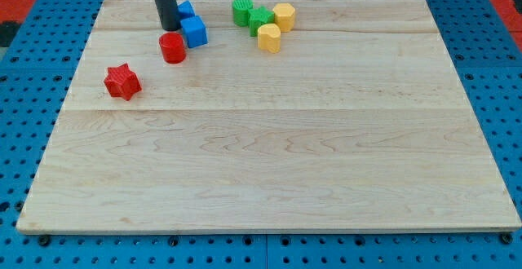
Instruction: Push the red circle and red star to the center left
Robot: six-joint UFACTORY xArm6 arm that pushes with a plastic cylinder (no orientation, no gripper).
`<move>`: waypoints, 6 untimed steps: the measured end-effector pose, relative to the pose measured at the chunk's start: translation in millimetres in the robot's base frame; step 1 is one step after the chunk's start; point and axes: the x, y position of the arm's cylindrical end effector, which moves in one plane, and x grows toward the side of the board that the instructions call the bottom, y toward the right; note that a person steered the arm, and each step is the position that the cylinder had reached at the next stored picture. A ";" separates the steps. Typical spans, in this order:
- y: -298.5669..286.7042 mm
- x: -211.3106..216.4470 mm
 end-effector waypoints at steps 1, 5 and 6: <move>2.3 37.6; 85.9 139.7; 11.7 143.2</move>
